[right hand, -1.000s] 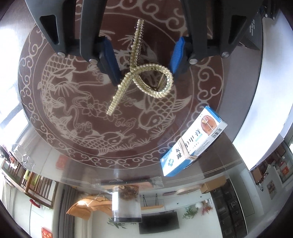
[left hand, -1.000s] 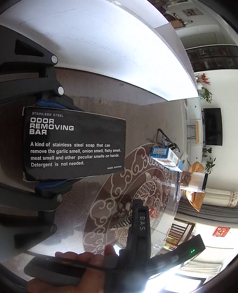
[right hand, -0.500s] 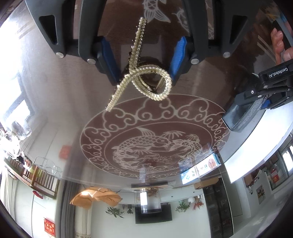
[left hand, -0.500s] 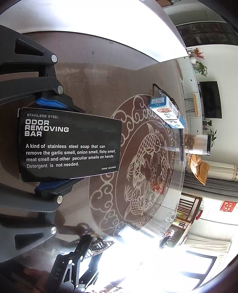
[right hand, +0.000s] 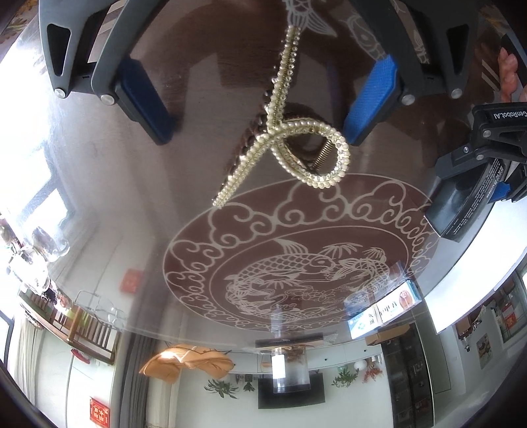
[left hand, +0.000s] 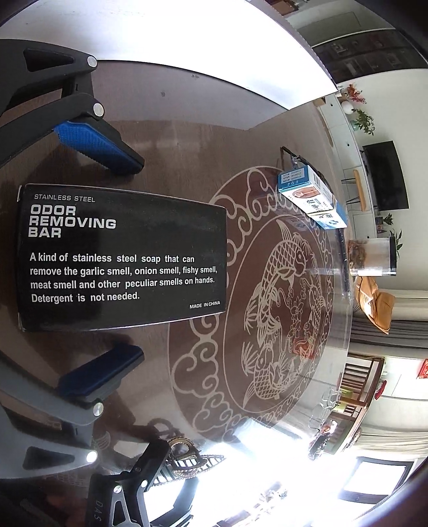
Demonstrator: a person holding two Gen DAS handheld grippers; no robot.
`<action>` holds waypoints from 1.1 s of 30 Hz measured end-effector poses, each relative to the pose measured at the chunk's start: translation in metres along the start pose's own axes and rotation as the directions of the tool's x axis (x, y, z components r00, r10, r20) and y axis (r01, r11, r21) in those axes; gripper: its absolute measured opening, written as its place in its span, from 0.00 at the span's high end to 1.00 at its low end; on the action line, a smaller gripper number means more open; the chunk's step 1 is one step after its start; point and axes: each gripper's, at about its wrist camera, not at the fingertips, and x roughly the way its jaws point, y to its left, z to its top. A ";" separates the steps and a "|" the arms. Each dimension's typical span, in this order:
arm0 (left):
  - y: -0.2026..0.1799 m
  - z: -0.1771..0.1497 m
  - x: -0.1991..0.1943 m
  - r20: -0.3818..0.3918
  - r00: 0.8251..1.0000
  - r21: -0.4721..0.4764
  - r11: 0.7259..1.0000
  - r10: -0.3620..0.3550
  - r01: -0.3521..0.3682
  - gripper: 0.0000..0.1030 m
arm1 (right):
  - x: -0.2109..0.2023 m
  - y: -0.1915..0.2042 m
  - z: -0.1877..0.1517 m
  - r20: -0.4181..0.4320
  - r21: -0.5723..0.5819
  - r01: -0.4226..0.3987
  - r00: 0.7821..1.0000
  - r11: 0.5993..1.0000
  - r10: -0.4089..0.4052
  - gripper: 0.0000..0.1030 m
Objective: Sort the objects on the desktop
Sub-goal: 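Carry the black box and gold clip over the white bin and release them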
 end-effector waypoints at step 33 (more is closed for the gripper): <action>-0.004 0.002 -0.003 -0.040 0.999 0.054 0.998 -0.034 0.036 0.08 | -0.005 0.002 0.002 0.037 0.068 -0.038 0.999 0.997 0.036 0.09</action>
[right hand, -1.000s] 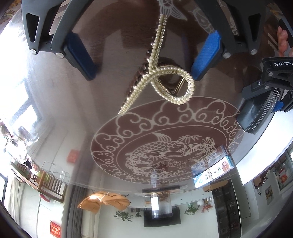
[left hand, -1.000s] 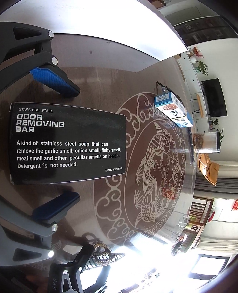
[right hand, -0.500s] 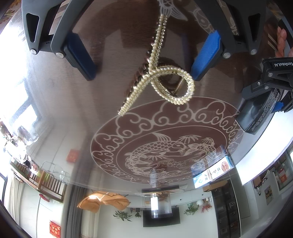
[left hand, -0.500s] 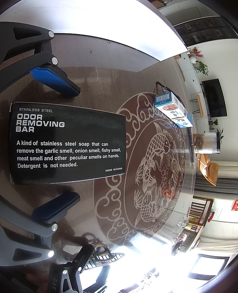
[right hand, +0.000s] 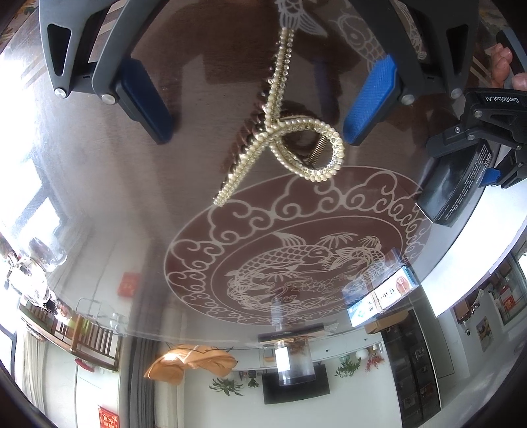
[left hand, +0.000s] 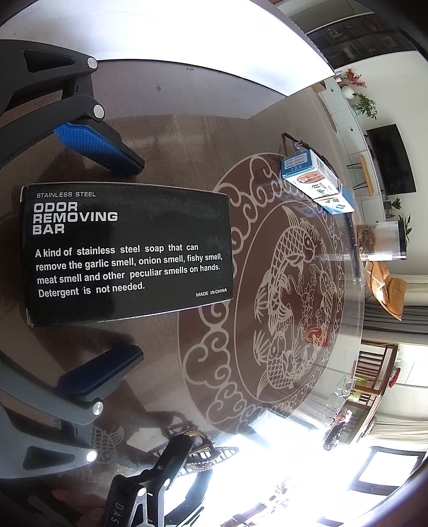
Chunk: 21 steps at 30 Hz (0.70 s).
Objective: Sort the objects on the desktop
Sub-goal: 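Carry the black box and gold clip over the white bin and release them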
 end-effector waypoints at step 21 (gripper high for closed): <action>0.091 -0.014 -0.191 0.307 0.937 -0.233 0.941 -0.170 0.247 0.44 | -0.096 0.106 0.056 0.081 -0.130 -0.215 0.971 0.968 0.226 0.57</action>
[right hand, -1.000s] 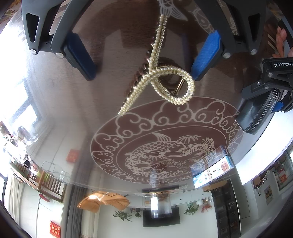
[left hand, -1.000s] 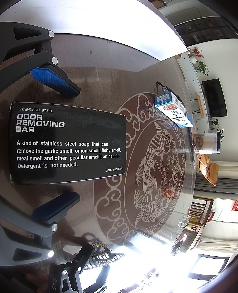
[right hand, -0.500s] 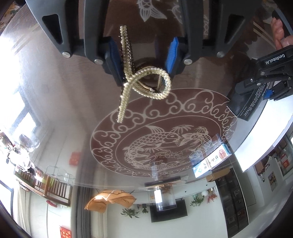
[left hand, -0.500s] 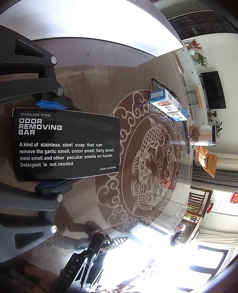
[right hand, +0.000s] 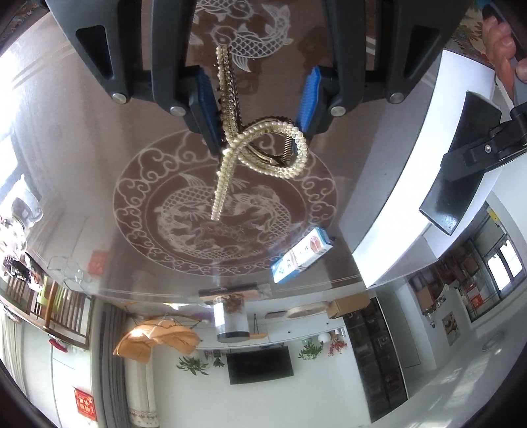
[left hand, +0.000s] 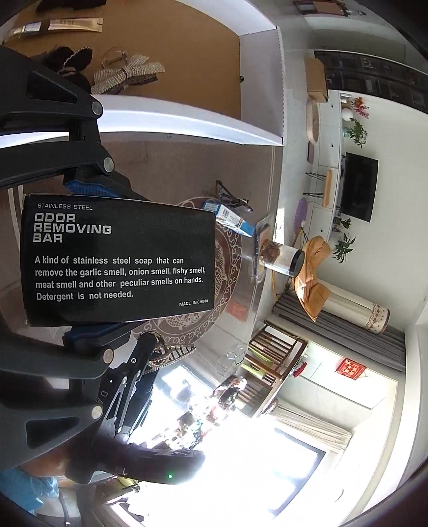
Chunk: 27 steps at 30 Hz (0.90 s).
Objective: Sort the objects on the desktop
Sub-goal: 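Carry the black box and gold clip over the white bin and release them, then withdraw both open grippers from the bin back over the table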
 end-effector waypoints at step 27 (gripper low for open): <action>0.225 -0.019 -0.035 -0.231 0.774 -0.085 0.781 0.589 -0.619 0.20 | 0.099 0.239 0.049 -0.159 -0.177 -0.499 0.865 0.848 0.476 0.17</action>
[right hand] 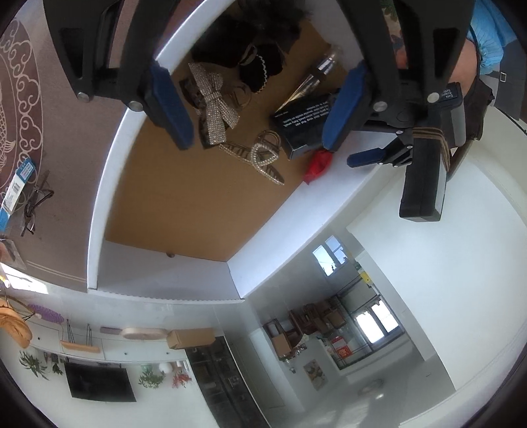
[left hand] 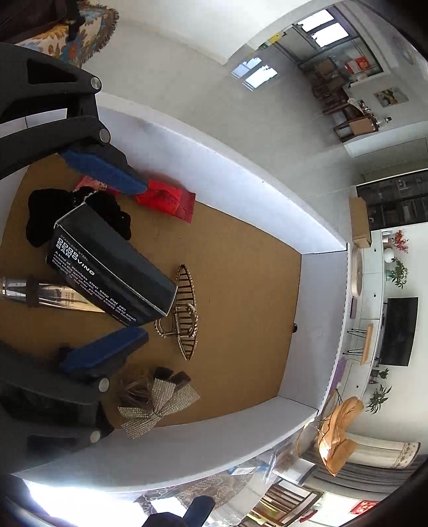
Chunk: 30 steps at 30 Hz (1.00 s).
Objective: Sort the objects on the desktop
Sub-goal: 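Withdraw both open grippers from the bin back over the table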
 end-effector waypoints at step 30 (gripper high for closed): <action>-0.328 -0.067 0.044 -0.024 0.943 0.384 0.867 -0.333 0.316 0.00 | -0.186 -0.255 -0.208 -0.144 0.370 0.721 0.668 0.586 -0.730 0.05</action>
